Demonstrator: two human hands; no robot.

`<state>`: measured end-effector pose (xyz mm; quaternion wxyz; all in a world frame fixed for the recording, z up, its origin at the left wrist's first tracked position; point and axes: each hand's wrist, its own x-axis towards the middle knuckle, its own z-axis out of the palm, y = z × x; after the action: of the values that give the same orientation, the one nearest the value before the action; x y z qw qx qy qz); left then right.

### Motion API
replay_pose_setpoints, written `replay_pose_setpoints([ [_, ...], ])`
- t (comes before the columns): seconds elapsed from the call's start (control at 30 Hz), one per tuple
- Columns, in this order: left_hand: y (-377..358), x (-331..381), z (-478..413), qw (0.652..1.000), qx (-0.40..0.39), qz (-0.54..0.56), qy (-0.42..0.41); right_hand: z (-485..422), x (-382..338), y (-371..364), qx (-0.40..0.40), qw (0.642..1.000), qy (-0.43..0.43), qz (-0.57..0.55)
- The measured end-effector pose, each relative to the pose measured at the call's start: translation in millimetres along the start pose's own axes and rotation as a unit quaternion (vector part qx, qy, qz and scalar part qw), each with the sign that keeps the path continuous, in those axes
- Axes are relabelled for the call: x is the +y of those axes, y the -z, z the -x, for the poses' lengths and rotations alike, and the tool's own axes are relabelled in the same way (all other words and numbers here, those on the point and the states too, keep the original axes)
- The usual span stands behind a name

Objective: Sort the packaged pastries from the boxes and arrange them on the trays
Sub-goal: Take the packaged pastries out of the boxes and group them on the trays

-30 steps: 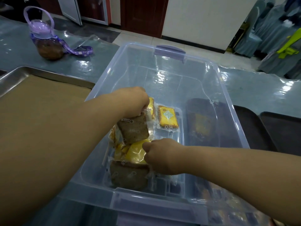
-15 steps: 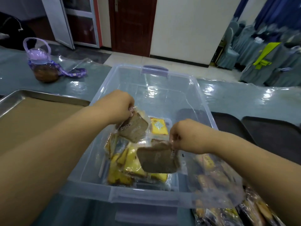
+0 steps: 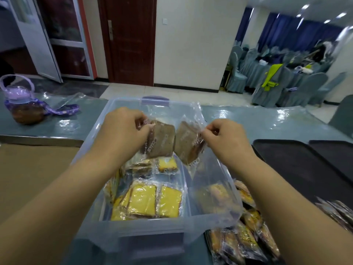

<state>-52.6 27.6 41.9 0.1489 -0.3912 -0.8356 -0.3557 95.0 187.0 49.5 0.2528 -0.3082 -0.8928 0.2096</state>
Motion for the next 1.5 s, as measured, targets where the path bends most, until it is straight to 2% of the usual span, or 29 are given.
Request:
replay_pose_setpoints([
  [0.1, 3, 32, 7, 0.998, 0.042, 0.017, -0.036, 9, 9, 21, 0.058, 0.998, 0.033, -0.014],
  [0.27, -4, 96, 22, 0.994, 0.069, 0.036, -0.074, 30, 46, 65, 0.132, 0.986, 0.088, -0.049],
  [0.53, -69, 235, 65, 0.988, 0.071, 0.065, -0.119, 78, 164, 149, 0.161, 0.974, 0.151, -0.049],
  [0.73, -148, 323, 103, 0.989, 0.001, 0.092, -0.112, 111, 269, 197, 0.142, 0.983, 0.115, -0.024],
  [1.03, -264, 409, 133, 0.981, -0.108, 0.122, -0.103, 135, 398, 230, 0.087, 0.996, 0.017, 0.008],
  [1.3, -379, 471, 117, 0.965, -0.153, 0.179, -0.111, 110, 510, 251, 0.086, 0.994, -0.027, 0.055],
  [1.5, -458, 508, 104, 0.953, -0.19, 0.231, -0.054, 83, 584, 259, 0.061, 0.995, -0.052, 0.064],
])
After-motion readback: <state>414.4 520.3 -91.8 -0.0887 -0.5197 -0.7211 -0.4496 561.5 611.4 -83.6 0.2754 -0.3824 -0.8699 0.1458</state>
